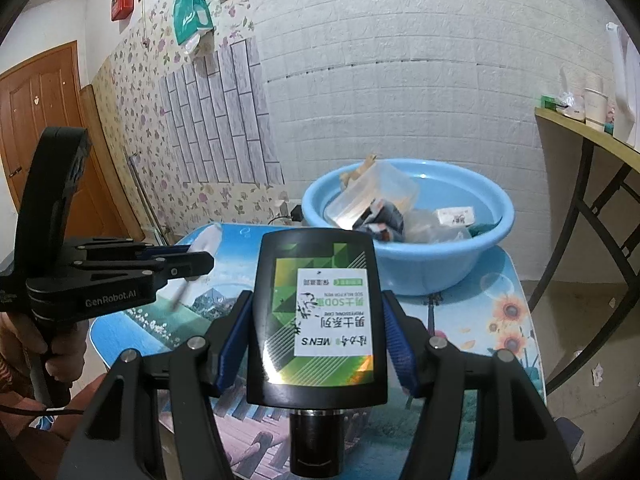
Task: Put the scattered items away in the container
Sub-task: 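Lift the hook with the left tool while the right tool lifts the MENS box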
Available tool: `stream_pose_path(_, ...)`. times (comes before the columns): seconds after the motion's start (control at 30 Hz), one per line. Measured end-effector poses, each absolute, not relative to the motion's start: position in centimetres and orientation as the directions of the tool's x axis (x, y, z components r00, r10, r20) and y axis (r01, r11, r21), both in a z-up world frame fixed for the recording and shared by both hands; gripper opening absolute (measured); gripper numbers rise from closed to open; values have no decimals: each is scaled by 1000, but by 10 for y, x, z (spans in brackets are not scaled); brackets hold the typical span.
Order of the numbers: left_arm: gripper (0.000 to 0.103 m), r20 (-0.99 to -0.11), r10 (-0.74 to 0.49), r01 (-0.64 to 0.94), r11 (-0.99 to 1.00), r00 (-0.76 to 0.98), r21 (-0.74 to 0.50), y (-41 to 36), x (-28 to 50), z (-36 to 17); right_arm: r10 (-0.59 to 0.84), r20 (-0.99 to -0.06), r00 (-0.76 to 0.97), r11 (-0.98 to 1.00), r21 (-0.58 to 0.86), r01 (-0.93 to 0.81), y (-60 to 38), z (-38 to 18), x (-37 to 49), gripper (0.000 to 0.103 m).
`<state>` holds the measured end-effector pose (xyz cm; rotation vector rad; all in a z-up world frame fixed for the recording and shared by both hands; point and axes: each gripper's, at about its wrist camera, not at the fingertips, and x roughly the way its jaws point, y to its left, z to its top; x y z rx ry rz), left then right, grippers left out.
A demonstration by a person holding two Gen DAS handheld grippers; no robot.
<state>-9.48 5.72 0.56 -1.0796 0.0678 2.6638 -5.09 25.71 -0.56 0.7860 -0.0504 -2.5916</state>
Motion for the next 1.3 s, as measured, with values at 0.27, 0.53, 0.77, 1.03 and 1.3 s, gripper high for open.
stream_pose_path(0.27, 10, -703, 237, -281, -958, -671, -55, 70, -108, -5, -411, -520, -749, -909, 174, 378, 268, -7, -63, 61)
stream_pose_path(0.53, 56, -774, 199, -237, -969, -601, -65, 59, -119, -41, -397, -546, -738, -916, 191, 352, 277, -20, -69, 61)
stream_pose_path(0.77, 81, -788, 218, -306, -951, -576, -39, 85, -133, -65, -380, -572, -727, -924, 191, 332, 279, -27, -74, 61)
stream_pose_path(1.03, 81, -828, 229, -367, -930, -512, -30, 106, -147, -89, -367, -591, -718, -929, 190, 318, 280, -33, -81, 61)
stream_pose_path(1.3, 55, -820, 247, -390, -920, -517, -31, 109, -148, -94, -359, -599, -716, -932, 191, 307, 283, -36, -82, 61)
